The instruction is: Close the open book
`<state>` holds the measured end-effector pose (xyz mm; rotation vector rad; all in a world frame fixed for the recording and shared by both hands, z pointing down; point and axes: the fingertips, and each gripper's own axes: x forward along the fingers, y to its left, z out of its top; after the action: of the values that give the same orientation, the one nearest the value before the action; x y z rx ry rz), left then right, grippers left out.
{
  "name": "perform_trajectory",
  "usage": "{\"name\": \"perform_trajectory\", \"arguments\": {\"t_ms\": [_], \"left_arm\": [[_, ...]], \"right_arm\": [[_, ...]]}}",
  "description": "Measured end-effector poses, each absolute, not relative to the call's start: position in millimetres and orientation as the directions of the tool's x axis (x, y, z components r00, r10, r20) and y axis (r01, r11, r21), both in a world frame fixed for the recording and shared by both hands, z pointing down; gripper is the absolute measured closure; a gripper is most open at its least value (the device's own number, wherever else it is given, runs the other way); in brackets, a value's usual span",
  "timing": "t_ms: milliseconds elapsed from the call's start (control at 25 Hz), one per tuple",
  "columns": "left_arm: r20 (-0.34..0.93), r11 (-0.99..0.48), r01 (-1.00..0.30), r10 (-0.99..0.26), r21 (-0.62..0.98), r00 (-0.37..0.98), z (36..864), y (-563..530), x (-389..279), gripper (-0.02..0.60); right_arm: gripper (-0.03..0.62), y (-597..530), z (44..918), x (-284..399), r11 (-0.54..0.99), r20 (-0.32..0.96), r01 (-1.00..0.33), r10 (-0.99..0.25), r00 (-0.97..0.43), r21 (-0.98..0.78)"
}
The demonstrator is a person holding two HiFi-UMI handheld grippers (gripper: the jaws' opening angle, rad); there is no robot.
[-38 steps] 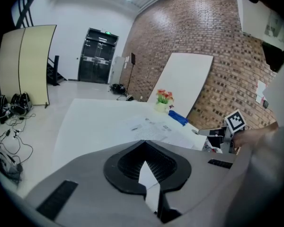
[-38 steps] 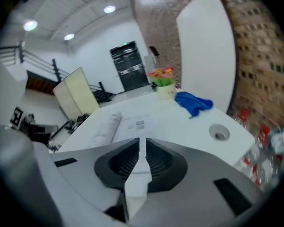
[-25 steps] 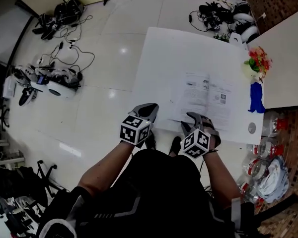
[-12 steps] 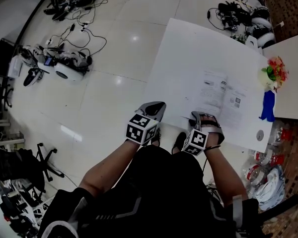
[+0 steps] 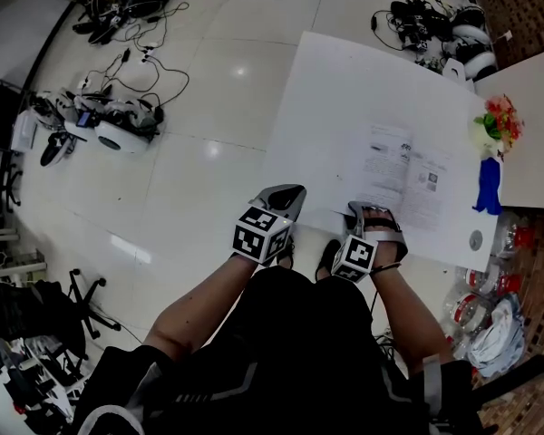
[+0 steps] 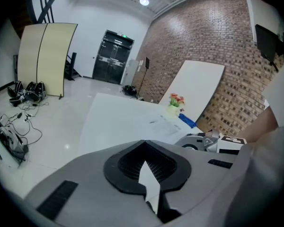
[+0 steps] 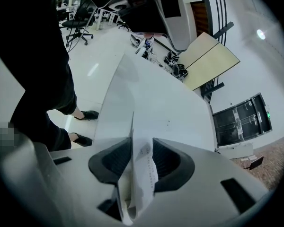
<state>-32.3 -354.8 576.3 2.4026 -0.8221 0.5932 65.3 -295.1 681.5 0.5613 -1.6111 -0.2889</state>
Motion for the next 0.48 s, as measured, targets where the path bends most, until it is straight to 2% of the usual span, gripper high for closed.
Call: {"name": "perform_trajectory", "arguments": {"t_ms": [80,160,240,360,480], "left_arm": [[0.55,-0.678,-0.653,-0.422,0.337,0.721,576.6,-353.1,-30.5,0.58],[0.551,-0.679,-0.652,-0.419,0.337,0.722,576.7,-352.3,-29.3,0.58],[0.551,-0.683,-0.65,-0.417,0.334,0.722,575.2,-352.3,-29.4,0.58],[0.553,-0.692,-0.645,-0.415,0.323,0.722,572.1,-354.4,-30.0,0.58],[0.549,-0.704,-0.633,-0.406,0.321,0.731,566.2,-354.8,-25.9,0.58]], "right_arm": [[0.472,-290.6,684.5,66.5,0.845,0.857,-0.198,-0.514,-0.041,0.497],[0.528,-287.7,684.8,67.3,0.835,0.847,-0.212,-0.529,-0.049,0.508],[0.555,-287.1,676.9,65.3,0.819,0.835,-0.258,-0.545,-0.071,0.513],[0.577,-294.1,654.5,64.2,0.77,0.802,-0.385,-0.587,-0.112,0.509],[0.582,-294.8,626.0,71.2,0.697,0.767,-0.567,-0.619,-0.167,0.439]]}}
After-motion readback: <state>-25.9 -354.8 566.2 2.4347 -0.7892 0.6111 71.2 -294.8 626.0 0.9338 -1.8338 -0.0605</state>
